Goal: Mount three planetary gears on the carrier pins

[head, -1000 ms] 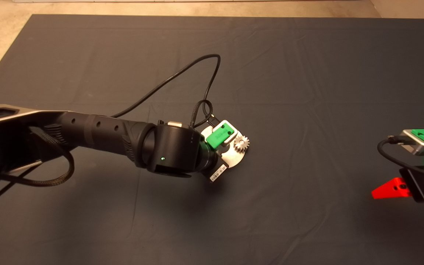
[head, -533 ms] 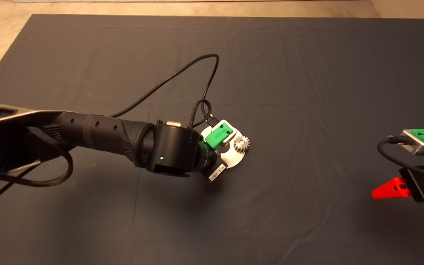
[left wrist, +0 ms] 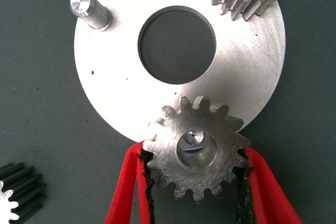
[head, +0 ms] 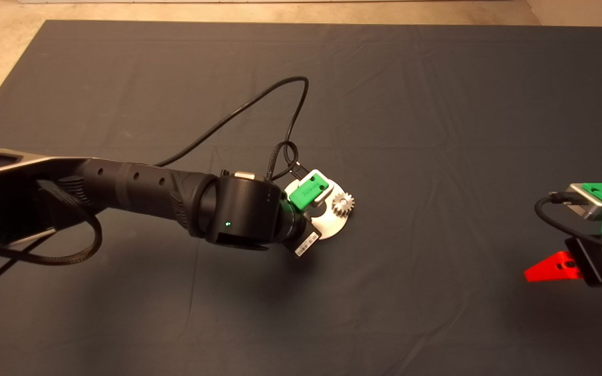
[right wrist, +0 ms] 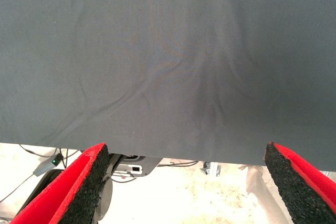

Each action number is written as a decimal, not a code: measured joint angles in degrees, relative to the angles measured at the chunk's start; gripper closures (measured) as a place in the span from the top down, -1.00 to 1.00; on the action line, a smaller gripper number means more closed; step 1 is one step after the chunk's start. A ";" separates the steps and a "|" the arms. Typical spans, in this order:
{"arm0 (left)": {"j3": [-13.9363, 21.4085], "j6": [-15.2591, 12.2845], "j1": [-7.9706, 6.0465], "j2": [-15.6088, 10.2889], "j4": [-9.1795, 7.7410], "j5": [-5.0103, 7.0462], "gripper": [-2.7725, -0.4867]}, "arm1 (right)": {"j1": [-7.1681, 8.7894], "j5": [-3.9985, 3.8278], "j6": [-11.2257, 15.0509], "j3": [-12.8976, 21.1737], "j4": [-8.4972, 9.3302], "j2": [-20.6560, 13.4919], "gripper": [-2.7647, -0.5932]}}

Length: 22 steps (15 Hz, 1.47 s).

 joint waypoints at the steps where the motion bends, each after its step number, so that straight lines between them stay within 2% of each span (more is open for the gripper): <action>1: 0.00 0.01 0.00 -0.11 0.00 -0.05 -0.86 | 0.00 0.00 0.00 0.00 0.00 0.00 0.49; 14: 0.00 -1.46 0.01 0.06 0.00 -0.01 -0.86 | 0.00 0.17 0.00 0.00 -0.01 0.00 0.49; 22: 0.02 -4.13 0.02 1.22 0.00 -0.05 -0.86 | 0.02 0.17 0.00 0.00 0.01 -0.02 0.49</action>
